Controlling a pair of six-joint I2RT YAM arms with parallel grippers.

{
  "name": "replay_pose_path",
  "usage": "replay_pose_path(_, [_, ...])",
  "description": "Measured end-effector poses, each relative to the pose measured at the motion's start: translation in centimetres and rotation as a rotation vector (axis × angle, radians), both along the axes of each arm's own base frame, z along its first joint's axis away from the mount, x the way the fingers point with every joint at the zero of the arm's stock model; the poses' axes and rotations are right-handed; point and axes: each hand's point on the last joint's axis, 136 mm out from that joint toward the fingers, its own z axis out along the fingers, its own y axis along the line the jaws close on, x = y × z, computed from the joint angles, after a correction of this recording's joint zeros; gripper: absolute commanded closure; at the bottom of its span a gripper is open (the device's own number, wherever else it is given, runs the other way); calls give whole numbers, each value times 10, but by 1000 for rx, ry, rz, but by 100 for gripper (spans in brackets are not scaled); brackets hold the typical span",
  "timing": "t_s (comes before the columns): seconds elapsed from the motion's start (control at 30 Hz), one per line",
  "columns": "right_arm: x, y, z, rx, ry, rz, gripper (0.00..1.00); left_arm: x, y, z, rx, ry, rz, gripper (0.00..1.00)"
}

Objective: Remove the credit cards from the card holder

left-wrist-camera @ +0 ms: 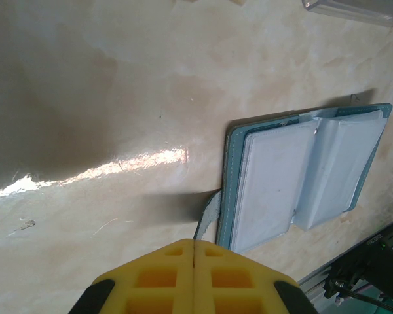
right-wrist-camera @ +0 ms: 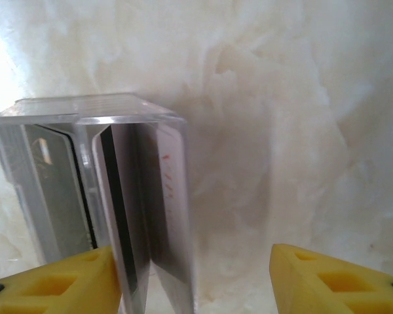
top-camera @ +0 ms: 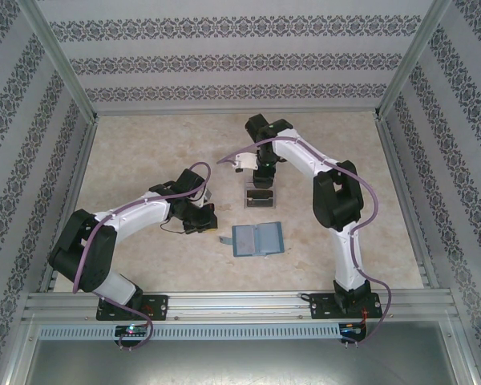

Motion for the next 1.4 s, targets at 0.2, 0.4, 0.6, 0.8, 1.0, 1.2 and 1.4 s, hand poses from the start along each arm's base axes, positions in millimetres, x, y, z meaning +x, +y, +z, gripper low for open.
replay_pose_path(0.2, [14,1,9,5,-70,-38,41,0,0,0,0,0,0,95])
replay_pose_path(0.4, [5,5,39,57,-150,-93,46,3,-2,1,-8,-10,2,96])
replay_pose_path(0.6, [-5,17,75,183,-206,-244,64,8,-5,4,-19,-21,1,96])
replay_pose_path(0.8, [-32,26,68,339,-85,-490,84,14,-10,6,-34,-31,-3,96])
replay_pose_path(1.0, [-61,32,52,440,83,-800,100,18,-16,5,-51,-25,-11,97])
replay_pose_path(1.2, [-94,44,27,499,263,-1040,100,15,-26,0,-60,-5,-39,97])
replay_pose_path(1.4, [-129,60,15,537,408,-1183,100,6,-40,-3,-78,11,-87,99])
